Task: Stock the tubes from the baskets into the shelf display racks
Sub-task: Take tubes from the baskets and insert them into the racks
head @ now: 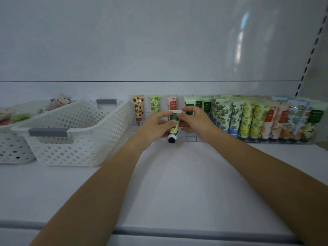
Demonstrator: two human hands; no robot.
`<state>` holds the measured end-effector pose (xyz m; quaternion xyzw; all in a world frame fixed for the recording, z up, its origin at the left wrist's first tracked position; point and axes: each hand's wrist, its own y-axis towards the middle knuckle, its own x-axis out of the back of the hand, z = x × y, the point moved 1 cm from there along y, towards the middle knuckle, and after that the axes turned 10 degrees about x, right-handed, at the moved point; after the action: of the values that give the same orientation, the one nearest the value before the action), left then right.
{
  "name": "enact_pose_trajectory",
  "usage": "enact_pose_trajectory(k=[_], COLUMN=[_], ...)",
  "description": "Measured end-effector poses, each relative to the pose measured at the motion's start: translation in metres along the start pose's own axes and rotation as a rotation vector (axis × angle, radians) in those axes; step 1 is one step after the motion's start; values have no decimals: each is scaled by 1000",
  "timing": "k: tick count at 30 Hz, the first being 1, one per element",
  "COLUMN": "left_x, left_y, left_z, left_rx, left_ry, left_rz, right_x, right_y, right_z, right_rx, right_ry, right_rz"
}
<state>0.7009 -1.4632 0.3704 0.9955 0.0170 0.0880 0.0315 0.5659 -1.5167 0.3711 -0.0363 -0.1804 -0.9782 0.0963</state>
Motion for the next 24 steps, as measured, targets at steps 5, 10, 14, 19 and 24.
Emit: enact_pose_trajectory(k=[5,10,14,19,24], left_x=[-2,5,13,15,12], left_y=[1,9,12,14,15], left_z=[2,7,17,25,26], left_rx=[-31,-124,-230,-200,-174], left_ry=[42,177,626,880,904], left_rz=[25,-148,-306,-254,-256], right_x=[2,22,44,47,49], right_y=[-1,5,3,5,5], right_z=[6,23,19,12,11], right_rx=[59,314,547,580,533], right_ry=[-31,-204,-529,-660,-708], right_rz=[12,-248,-330,-309,-260])
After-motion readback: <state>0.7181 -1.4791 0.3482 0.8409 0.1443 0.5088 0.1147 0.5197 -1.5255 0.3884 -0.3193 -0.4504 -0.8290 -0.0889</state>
